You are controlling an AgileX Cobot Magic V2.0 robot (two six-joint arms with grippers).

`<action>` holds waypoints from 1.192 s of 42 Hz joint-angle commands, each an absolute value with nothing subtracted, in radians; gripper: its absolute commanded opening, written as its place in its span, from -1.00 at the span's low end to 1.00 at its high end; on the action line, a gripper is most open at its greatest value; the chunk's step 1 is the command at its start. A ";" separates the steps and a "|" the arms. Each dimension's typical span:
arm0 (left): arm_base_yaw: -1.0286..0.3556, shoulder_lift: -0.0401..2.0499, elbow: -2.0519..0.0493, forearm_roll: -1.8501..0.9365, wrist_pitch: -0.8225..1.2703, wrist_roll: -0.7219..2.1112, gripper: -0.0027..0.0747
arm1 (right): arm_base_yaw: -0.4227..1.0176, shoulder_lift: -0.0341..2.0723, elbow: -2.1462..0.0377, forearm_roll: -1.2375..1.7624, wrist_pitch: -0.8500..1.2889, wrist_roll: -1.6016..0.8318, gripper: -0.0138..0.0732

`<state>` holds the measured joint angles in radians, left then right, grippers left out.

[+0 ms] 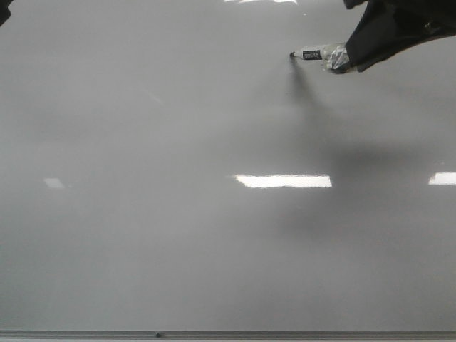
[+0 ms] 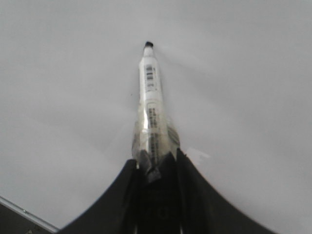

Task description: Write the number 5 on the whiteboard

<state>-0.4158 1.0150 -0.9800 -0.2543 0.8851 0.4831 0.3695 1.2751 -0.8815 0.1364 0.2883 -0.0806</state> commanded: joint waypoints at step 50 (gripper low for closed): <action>-0.412 0.999 -1.005 -0.279 0.831 0.475 0.32 | 0.404 1.230 -0.955 0.145 0.478 -0.148 -0.84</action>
<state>-0.4158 1.0150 -0.9800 -0.2549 0.8847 0.4831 0.4036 1.2922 -0.9275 0.1441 0.5459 -0.1277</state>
